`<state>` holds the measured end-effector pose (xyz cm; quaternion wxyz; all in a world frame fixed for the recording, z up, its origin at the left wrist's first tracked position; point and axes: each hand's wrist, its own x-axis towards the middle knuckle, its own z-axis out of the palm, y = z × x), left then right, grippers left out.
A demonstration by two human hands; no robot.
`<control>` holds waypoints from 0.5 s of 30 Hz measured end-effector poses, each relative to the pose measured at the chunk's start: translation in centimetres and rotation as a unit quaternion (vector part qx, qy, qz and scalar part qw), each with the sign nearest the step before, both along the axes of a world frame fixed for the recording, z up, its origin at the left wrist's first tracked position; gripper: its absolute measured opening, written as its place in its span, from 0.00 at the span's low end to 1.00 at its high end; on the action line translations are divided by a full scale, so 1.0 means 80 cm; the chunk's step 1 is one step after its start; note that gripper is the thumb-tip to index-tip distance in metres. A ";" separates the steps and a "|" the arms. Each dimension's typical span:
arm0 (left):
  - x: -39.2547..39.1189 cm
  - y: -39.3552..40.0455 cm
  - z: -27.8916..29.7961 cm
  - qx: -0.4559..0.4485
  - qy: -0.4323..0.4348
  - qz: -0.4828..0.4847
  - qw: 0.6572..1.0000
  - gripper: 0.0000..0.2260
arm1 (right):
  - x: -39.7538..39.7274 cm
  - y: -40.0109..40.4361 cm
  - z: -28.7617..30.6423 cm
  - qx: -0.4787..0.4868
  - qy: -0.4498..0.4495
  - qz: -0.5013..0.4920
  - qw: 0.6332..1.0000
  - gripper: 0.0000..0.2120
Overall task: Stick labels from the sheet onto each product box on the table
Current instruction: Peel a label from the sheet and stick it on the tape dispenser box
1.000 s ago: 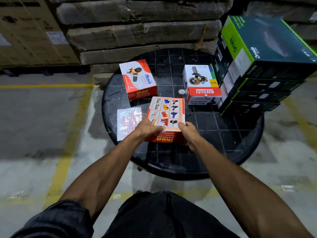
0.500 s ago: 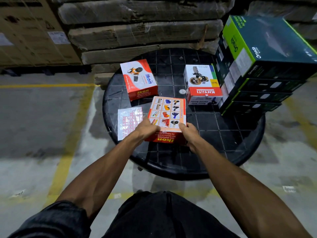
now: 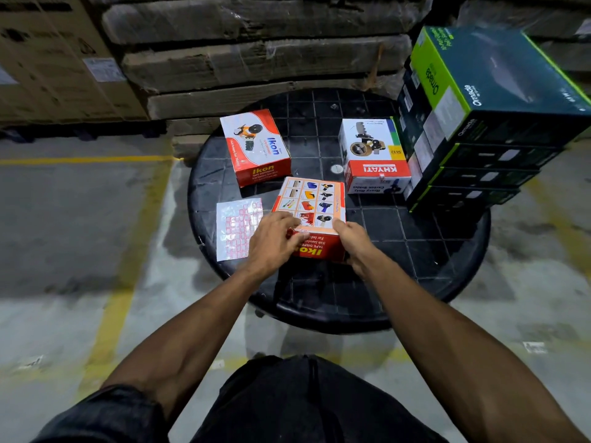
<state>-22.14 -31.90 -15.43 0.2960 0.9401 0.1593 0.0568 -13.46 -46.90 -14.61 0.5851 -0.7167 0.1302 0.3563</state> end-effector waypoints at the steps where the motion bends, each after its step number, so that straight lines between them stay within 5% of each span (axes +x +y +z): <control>1: 0.001 0.002 0.001 -0.006 0.003 -0.001 1.000 0.20 | 0.000 0.000 0.000 0.000 0.001 0.001 1.000 0.18; 15: 0.006 -0.002 0.011 0.002 0.024 -0.019 1.000 0.19 | 0.003 -0.006 -0.006 -0.013 0.003 -0.004 1.000 0.18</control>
